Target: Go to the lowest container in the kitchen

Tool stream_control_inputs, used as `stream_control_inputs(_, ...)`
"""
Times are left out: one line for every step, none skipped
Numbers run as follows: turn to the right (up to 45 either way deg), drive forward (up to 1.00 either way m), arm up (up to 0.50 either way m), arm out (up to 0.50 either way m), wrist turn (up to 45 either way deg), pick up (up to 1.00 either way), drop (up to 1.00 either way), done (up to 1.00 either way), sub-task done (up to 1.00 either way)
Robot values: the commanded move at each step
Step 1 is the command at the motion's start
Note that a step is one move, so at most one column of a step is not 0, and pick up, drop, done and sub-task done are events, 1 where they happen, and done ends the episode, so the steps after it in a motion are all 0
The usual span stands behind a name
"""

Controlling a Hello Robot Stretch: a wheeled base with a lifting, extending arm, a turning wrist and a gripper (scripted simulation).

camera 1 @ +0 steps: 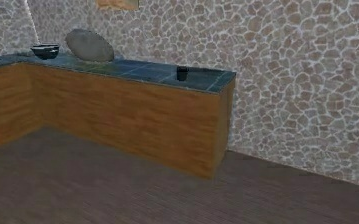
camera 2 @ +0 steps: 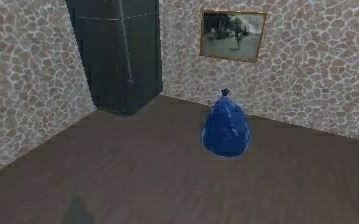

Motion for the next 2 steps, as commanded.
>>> stream_control_inputs(21.0, 0.0, 0.0, 0.0, 0.0, 0.0, 0.0, 0.0, 0.0)
stream_control_inputs(0.0, 0.9, 0.0, 0.0, 0.0, 0.0, 0.0, 0.0, 0.0)
